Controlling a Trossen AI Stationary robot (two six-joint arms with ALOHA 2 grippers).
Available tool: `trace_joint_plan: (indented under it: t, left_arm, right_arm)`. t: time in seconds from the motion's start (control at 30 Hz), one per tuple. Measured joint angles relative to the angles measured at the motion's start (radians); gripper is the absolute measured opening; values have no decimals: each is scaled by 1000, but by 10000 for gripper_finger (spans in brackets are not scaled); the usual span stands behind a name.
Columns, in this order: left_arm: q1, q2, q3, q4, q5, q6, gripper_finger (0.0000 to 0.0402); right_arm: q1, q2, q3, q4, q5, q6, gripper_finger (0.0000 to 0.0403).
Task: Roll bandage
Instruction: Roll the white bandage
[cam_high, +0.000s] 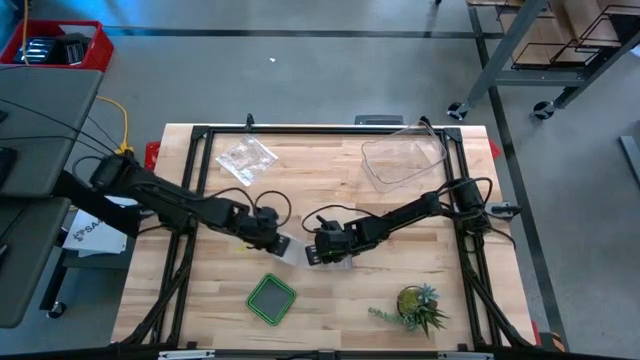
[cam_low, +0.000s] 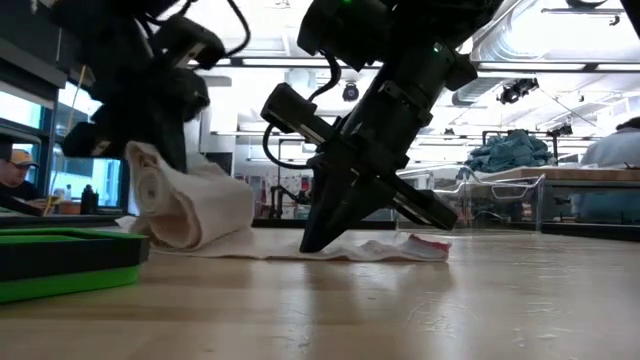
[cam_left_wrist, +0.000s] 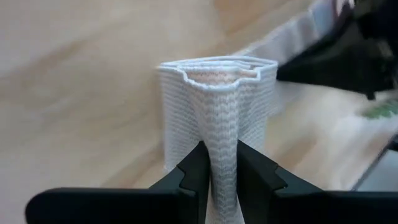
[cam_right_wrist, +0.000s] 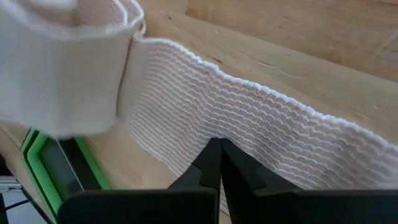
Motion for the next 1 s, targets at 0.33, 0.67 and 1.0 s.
trace_joint_plan:
  t: [0.33,0.67,1.0]
  left_arm:
    - [4,-19,0,73,-52,-18,60]
    - [40,-16,0,129,-7,43,60]
    - [49,-1,0,204,23,46,60]
  right_arm:
    - [-29,0,0,8,-41,-33,0]
    - [-31,0,0,7,-57,-71,0]
    - [-31,0,0,12,-62,-95,0]
